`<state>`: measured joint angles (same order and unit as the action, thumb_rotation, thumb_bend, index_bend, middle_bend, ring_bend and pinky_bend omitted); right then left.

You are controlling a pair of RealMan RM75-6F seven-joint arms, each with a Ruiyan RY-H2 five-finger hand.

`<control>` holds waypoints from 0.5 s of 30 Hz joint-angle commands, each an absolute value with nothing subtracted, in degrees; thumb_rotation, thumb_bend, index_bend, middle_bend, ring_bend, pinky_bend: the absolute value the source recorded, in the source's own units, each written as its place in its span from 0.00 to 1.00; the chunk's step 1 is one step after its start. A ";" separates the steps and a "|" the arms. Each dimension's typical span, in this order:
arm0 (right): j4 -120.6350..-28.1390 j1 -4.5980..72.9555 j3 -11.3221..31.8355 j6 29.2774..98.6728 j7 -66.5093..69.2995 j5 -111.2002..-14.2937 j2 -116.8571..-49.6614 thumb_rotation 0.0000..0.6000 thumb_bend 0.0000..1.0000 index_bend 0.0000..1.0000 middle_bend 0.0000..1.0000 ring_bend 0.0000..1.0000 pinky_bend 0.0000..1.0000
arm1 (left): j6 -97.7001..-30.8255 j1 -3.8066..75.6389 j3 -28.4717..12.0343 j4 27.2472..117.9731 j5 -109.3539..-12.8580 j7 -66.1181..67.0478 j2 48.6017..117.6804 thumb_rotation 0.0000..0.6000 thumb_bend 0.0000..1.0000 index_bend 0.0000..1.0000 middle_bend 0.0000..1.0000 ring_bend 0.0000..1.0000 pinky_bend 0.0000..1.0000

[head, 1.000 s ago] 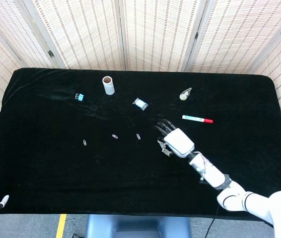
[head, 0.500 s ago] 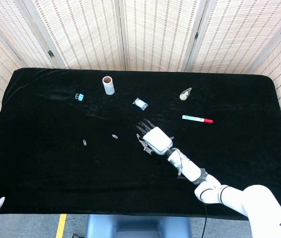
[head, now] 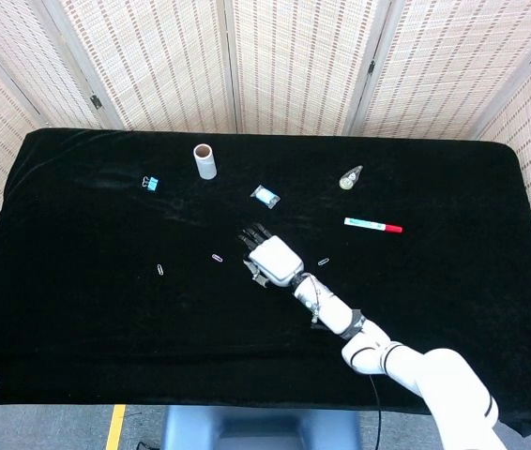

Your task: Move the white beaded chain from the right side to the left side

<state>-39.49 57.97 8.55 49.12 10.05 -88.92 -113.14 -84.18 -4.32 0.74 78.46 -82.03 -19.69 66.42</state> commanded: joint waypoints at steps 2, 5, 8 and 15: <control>-37.37 59.04 8.25 48.64 11.49 -88.98 -114.52 1.00 0.45 0.80 0.15 0.06 0.00 | -84.19 -4.44 0.69 78.33 -81.99 -19.96 66.41 1.00 0.35 0.00 0.01 0.09 0.10; -37.53 58.74 7.68 50.38 12.40 -89.52 -114.18 1.00 0.45 0.80 0.15 0.06 0.00 | -84.24 -4.59 0.60 78.08 -81.92 -20.33 66.40 1.00 0.35 0.00 0.01 0.09 0.10; -40.28 57.56 6.82 53.23 12.50 -90.42 -112.35 1.00 0.45 0.80 0.15 0.06 0.00 | -84.19 -4.68 0.53 77.94 -81.83 -20.60 66.42 1.00 0.34 0.00 0.01 0.09 0.10; -52.56 55.25 5.21 56.41 9.31 -91.39 -106.83 1.00 0.46 0.80 0.16 0.06 0.00 | -84.59 -4.95 0.18 78.23 -81.61 -20.34 66.40 1.00 0.34 0.00 0.01 0.09 0.10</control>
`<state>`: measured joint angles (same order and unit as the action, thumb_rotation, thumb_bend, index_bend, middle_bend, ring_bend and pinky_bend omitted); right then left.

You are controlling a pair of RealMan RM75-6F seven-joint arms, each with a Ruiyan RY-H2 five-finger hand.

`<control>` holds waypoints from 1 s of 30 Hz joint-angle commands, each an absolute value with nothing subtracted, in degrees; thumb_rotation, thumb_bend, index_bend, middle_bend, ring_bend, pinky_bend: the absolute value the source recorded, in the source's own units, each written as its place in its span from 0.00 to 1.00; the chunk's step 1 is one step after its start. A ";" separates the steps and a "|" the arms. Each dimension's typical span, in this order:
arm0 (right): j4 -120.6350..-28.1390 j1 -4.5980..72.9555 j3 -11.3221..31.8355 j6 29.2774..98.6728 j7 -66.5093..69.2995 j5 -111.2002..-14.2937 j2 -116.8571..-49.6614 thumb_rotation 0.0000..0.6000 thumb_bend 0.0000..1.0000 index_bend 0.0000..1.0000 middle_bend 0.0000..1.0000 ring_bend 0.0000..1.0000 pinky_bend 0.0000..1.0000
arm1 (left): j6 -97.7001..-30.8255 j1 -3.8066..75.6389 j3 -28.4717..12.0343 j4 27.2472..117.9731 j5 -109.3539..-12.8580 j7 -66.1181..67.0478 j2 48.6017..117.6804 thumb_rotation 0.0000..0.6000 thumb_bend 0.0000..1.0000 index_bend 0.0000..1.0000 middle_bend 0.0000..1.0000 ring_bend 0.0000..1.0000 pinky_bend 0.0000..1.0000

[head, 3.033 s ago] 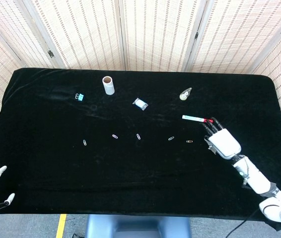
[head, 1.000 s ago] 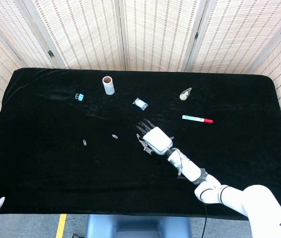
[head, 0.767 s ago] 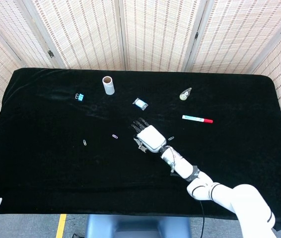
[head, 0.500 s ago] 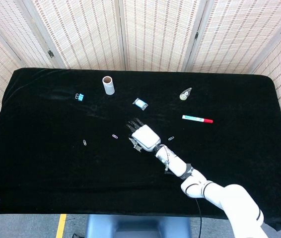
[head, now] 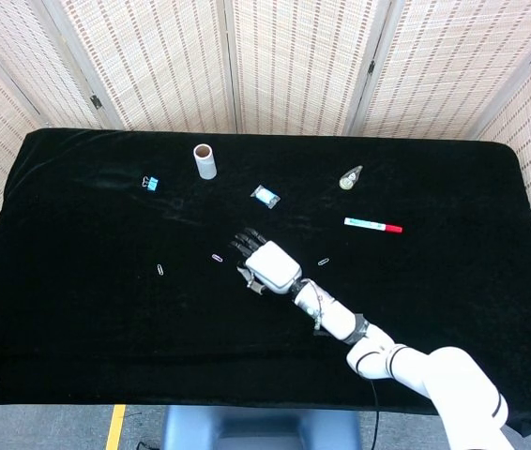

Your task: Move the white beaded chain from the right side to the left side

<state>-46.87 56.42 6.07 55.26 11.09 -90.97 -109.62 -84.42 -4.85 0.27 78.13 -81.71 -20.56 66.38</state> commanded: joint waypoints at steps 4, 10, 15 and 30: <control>-56.85 55.57 5.06 55.03 7.34 -91.04 -106.36 1.00 0.46 0.80 0.16 0.06 0.00 | -85.52 -5.31 0.25 78.53 -82.16 -19.87 66.47 1.00 0.35 0.00 0.01 0.09 0.10; -59.62 55.74 3.82 53.76 3.42 -91.56 -107.24 1.00 0.46 0.80 0.16 0.06 0.00 | -86.75 -6.04 0.25 78.40 -82.49 -20.43 66.43 1.00 0.35 0.00 0.01 0.09 0.10; -59.66 56.05 3.64 52.06 1.05 -91.04 -107.98 1.00 0.46 0.80 0.16 0.06 0.00 | -87.46 -6.40 0.31 78.18 -83.00 -20.84 66.46 1.00 0.35 0.00 0.01 0.09 0.10; -61.49 55.82 3.81 51.41 -2.09 -90.57 -105.26 1.00 0.38 0.10 0.01 0.01 0.00 | -86.99 -6.26 0.07 78.06 -83.01 -20.64 66.55 1.00 0.35 0.00 0.01 0.09 0.10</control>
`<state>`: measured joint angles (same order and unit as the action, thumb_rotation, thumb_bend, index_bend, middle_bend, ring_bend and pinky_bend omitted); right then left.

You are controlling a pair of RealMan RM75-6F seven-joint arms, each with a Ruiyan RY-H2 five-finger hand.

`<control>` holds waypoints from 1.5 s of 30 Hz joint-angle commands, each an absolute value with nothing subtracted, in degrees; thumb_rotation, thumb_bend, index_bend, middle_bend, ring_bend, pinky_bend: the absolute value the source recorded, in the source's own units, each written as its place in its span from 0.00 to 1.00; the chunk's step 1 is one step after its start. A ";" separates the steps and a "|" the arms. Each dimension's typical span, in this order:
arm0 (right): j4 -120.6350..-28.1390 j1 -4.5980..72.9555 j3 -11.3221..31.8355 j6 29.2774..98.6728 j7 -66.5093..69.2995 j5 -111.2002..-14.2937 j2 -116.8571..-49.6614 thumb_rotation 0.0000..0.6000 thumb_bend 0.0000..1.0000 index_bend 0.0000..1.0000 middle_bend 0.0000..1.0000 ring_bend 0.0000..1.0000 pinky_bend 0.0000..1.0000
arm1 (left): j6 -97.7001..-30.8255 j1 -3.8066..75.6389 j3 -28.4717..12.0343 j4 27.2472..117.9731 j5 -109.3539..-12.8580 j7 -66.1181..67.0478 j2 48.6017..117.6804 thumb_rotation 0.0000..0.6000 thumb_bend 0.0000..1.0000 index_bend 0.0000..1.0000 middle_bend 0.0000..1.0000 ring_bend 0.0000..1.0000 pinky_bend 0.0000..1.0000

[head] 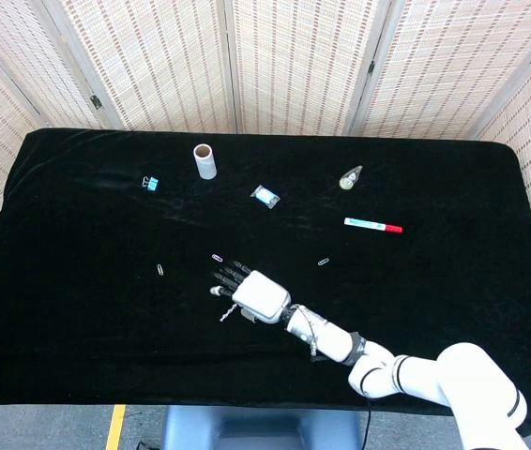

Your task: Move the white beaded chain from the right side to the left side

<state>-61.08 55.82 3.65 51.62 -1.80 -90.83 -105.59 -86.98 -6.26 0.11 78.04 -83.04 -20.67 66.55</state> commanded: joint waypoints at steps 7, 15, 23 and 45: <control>-70.83 52.16 4.19 57.22 -3.11 -90.50 -97.74 1.00 0.34 0.06 0.00 0.00 0.00 | -88.82 -6.35 0.10 77.44 -84.82 -20.98 67.19 1.00 0.35 0.00 0.04 0.12 0.14; -96.72 28.35 -6.18 85.92 -12.78 -94.00 -70.46 1.00 0.34 0.06 0.00 0.00 0.00 | -90.89 -3.31 0.82 83.34 -92.59 -12.93 67.20 1.00 0.35 0.09 0.30 0.39 0.51; -83.09 5.58 -13.55 106.38 3.13 -92.06 -68.70 1.00 0.34 0.06 0.00 0.00 0.00 | -83.42 2.95 -0.98 99.06 -93.30 5.14 68.59 1.00 0.35 0.25 0.54 0.64 0.84; -65.68 -4.90 -5.29 113.21 26.94 -91.55 -71.36 1.00 0.34 0.06 0.00 0.00 0.00 | -68.70 16.34 -7.93 106.74 -70.54 31.39 93.81 1.00 0.25 0.50 0.95 1.00 1.00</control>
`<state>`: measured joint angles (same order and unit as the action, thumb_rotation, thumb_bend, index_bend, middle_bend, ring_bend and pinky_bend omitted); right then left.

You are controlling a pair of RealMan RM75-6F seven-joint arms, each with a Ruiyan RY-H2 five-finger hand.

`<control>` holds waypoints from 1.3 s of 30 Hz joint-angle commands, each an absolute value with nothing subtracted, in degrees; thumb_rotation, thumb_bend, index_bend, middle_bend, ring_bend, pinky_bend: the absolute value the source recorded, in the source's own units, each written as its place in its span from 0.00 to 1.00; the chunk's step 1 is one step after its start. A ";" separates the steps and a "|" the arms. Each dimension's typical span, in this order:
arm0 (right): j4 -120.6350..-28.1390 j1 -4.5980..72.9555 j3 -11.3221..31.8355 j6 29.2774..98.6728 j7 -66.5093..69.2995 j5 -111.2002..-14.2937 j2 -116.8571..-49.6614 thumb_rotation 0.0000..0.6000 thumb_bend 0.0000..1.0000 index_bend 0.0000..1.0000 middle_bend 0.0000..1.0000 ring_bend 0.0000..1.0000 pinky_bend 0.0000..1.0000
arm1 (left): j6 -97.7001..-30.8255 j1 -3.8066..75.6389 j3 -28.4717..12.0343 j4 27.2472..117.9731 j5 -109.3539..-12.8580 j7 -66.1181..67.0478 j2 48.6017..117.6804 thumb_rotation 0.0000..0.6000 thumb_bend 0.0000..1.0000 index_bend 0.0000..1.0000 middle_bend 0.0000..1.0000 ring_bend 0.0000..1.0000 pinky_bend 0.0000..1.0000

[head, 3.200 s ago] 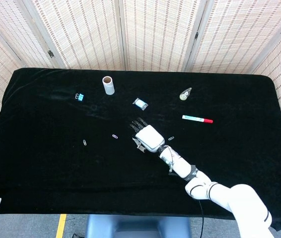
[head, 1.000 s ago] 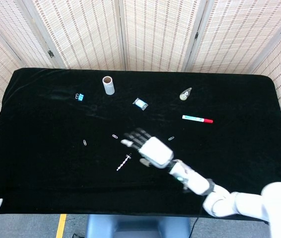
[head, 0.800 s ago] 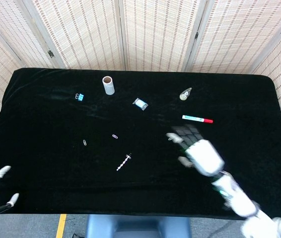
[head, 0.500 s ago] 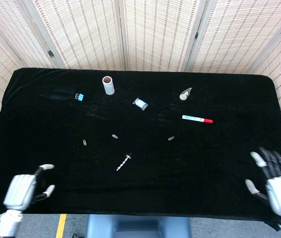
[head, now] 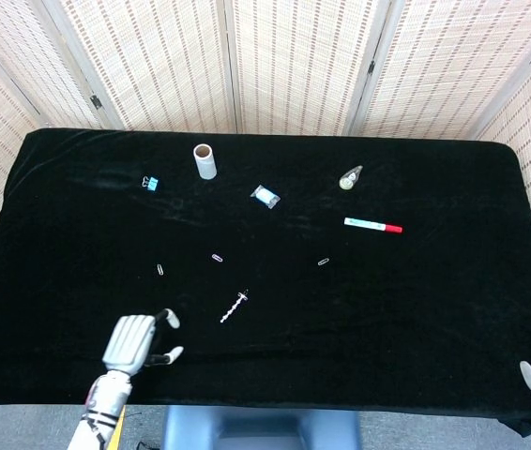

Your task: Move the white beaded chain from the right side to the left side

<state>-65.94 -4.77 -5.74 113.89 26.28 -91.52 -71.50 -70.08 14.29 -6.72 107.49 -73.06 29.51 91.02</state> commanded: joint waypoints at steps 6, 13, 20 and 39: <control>-64.99 -4.97 -4.14 111.35 29.29 -91.88 -70.92 1.00 0.34 0.06 0.00 0.00 0.00 | -68.03 19.65 -9.76 103.76 -67.19 33.47 98.99 1.00 0.24 0.52 0.96 1.00 1.00; -64.65 -5.41 -2.74 110.15 31.70 -91.67 -70.28 1.00 0.34 0.06 0.00 0.00 0.00 | -67.13 23.08 -12.28 98.22 -64.21 32.60 103.75 1.00 0.23 0.52 0.97 1.00 1.00; -63.72 -5.69 -1.57 108.26 34.20 -91.08 -69.92 1.00 0.34 0.06 0.00 0.00 0.00 | -65.87 26.57 -13.69 92.27 -62.16 32.34 107.31 1.00 0.22 0.50 0.97 1.00 1.00; -60.57 -6.80 0.00 105.29 39.56 -90.56 -69.04 1.00 0.34 0.06 0.00 0.00 0.00 | -65.16 31.61 -14.72 82.75 -59.81 30.39 113.37 1.00 0.19 0.46 0.97 1.00 1.00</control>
